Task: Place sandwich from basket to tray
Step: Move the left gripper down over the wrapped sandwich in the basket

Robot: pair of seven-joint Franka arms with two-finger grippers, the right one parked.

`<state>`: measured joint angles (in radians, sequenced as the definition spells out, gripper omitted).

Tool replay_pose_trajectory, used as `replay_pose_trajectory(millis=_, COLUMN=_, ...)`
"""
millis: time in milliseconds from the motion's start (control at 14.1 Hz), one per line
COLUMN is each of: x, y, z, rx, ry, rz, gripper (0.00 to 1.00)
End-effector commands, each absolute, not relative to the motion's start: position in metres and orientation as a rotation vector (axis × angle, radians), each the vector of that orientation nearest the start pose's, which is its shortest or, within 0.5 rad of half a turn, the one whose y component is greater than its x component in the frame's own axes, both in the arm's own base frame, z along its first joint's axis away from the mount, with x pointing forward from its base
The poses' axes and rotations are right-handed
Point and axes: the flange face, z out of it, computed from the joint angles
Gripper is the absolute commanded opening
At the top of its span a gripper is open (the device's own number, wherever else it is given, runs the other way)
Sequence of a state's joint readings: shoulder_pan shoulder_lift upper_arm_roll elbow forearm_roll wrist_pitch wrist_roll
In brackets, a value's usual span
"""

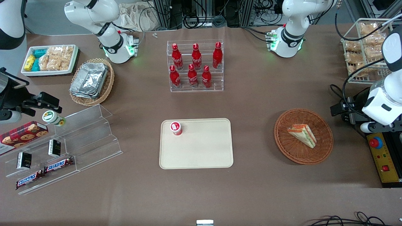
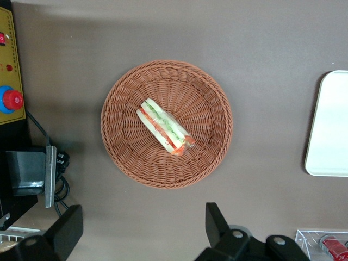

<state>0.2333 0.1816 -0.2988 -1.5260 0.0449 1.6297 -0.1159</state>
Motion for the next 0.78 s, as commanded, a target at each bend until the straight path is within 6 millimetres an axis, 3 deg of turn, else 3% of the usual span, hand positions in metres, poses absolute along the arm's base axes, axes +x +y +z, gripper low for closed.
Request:
replay_pose_trajectory(millis=0, x=0.612, y=-0.021, z=0.551, rx=-3.132, ry=-0.048, rz=0.122, gripper=1.00)
replay_pose_trajectory(millis=283, x=0.616, y=-0.023, z=0.541, rx=-3.104, ry=-0.201, rz=0.129, gripper=1.00)
replay_pose_trajectory(millis=354, x=0.622, y=-0.026, z=0.524, rx=-3.070, ry=-0.314, rz=0.153, gripper=1.00)
replay_pose_trajectory(millis=566, x=0.627, y=-0.033, z=0.487, rx=-2.962, ry=-0.886, rz=0.081, gripper=1.00)
replay_pose_trajectory(millis=708, x=0.623, y=-0.035, z=0.456, rx=-2.938, ry=-0.998, rz=0.060, gripper=1.00)
